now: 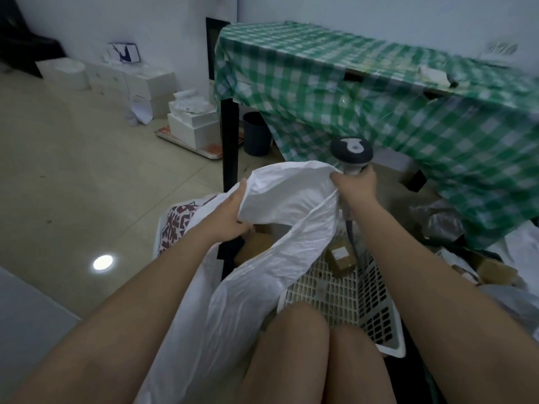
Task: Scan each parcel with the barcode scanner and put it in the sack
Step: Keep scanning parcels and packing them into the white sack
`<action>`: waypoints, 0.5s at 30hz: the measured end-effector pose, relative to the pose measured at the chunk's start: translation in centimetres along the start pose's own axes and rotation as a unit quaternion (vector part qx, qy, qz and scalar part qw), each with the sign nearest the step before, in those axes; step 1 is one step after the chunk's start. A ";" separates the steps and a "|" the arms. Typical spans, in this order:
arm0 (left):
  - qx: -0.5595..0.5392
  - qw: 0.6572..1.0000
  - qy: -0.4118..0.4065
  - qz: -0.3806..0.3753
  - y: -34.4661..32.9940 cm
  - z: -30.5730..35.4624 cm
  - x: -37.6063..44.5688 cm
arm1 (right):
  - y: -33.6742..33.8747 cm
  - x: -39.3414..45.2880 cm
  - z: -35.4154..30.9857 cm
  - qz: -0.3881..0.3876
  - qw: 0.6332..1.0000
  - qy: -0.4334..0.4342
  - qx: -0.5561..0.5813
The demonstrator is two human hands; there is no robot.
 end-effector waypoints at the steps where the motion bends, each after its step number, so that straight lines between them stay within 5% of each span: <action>1: -0.021 1.000 -0.001 0.000 -0.1 0.4 -0.2 | -0.2 -0.4 0.5 -0.006 1.000 -0.008 0.000; 6: 0.007 0.998 0.041 0.052 -0.9 4.7 -0.3 | 0.5 -2.2 2.1 -0.064 0.997 -0.029 0.024; 15: 0.040 0.973 -0.211 0.086 -8.2 22.5 2.7 | 10.7 -2.4 7.2 -0.065 0.988 -0.068 0.119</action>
Point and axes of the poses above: each hand's wrist, its own x-axis towards the middle knuckle, its own y-axis out of the back of the hand, z = x × y, the point moved 8 cm from there along x, towards the middle knuckle, and after that the axes turned 5 degrees about -z, right-handed, at the moved point
